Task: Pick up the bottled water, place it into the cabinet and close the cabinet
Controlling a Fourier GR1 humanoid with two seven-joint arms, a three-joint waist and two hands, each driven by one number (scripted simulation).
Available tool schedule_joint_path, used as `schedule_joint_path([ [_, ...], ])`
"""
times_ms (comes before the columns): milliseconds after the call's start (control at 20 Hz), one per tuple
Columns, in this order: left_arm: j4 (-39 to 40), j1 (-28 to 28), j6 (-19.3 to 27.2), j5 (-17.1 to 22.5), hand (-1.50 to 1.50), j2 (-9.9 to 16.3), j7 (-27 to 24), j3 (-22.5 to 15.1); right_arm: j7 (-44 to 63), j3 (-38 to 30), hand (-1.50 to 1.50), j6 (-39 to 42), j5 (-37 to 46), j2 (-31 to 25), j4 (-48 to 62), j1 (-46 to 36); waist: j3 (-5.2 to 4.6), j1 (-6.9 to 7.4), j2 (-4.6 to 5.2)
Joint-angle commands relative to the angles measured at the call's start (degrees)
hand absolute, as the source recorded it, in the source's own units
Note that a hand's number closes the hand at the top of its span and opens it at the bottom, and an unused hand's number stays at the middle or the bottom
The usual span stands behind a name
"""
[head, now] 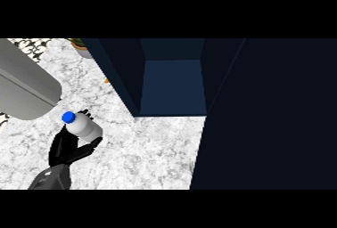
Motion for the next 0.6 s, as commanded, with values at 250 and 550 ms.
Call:
schedule_joint_path([
  [250,5.31,-5.51,-3.44,2.78,1.50,0.70,0.10,1.57,-0.57,-5.43,-1.50,1.30,-0.59,-3.90,-5.21,1.47,0.02,-0.14,0.20],
  [550,-0.59,0.52,-3.60,3.94,1.50,-3.95,-1.74,-0.46,1.04,-0.60,-1.50,-0.58,4.13,-1.68,-4.25,0.97,0.09,0.71,-0.20],
])
